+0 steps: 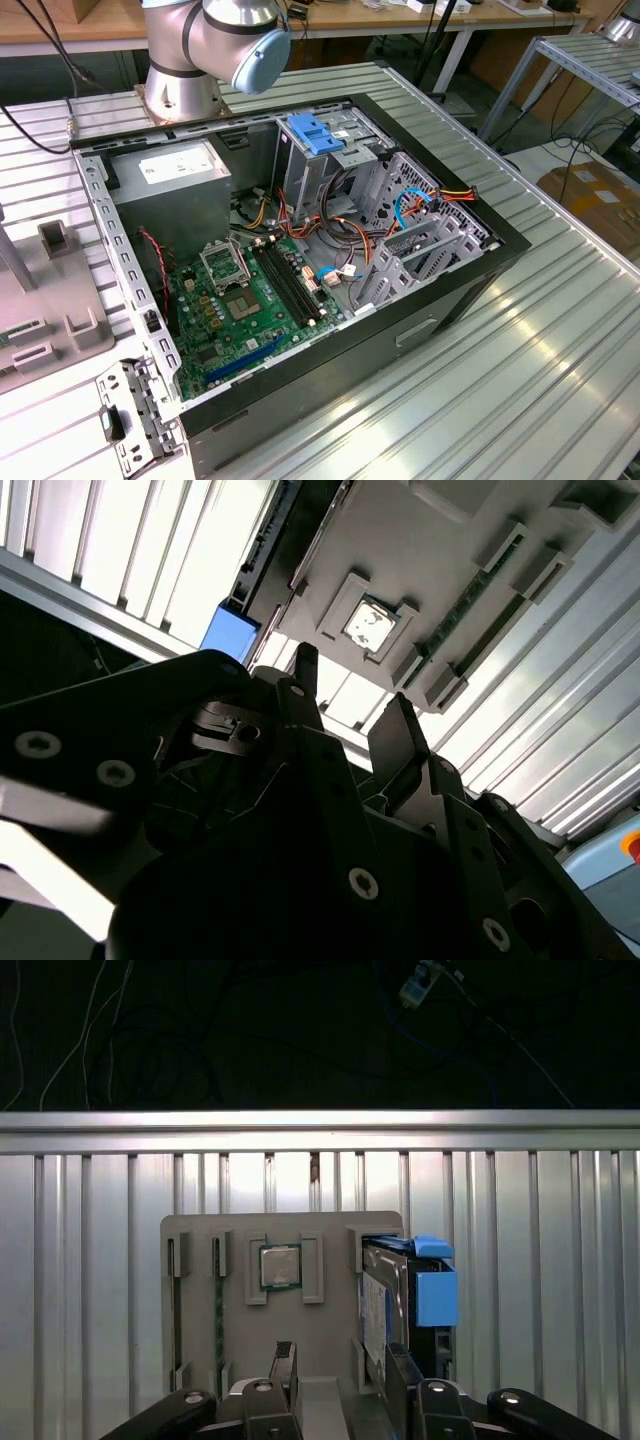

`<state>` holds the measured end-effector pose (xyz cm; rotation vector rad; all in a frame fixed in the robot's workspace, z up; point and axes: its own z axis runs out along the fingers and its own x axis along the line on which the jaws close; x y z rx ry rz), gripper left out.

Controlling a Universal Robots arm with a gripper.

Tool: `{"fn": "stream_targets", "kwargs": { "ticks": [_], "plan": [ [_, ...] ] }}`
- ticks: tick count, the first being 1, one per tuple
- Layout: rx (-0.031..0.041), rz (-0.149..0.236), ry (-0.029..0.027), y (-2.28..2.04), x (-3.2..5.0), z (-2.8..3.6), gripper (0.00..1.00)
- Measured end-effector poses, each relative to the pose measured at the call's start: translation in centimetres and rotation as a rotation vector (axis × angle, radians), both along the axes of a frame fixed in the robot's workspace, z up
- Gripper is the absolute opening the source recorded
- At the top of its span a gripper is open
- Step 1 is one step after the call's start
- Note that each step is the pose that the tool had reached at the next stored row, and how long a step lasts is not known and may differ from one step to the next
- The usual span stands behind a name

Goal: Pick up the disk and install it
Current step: 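Pick up the disk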

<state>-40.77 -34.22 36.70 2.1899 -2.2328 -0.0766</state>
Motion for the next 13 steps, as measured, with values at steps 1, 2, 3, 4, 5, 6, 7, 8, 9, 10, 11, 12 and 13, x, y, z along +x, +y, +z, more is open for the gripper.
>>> {"fn": "stream_targets", "kwargs": {
  "ticks": [1,2,3,4,5,6,7,8,9,10,11,12,13],
  "plan": [
    [0.0000,0.000,0.0000,0.01,0.00,-0.03,0.48],
    [0.0000,0.000,0.0000,0.01,0.00,-0.05,0.48],
    [0.0000,0.000,0.0000,0.02,0.00,-0.08,0.48],
    [0.0000,0.000,0.0000,0.03,0.00,-0.10,0.48],
    [0.0000,0.000,0.0000,0.04,0.00,-0.13,0.48],
    [0.0000,0.000,0.0000,0.05,0.00,-0.16,0.48],
    [0.0000,0.000,0.0000,0.06,0.00,-0.18,0.48],
    [0.0000,0.000,0.0001,0.06,0.00,-0.20,0.48],
    [0.0000,0.000,0.0001,0.07,0.00,-0.22,0.48],
    [0.0000,0.000,0.0000,0.08,0.00,-0.24,0.48],
    [0.0000,0.000,0.0000,0.08,0.00,-0.27,0.48],
    [0.0000,0.000,0.0000,0.10,0.00,-0.31,0.48],
    [0.0000,0.000,0.0000,0.10,0.00,-0.33,0.48]
  ]
}}
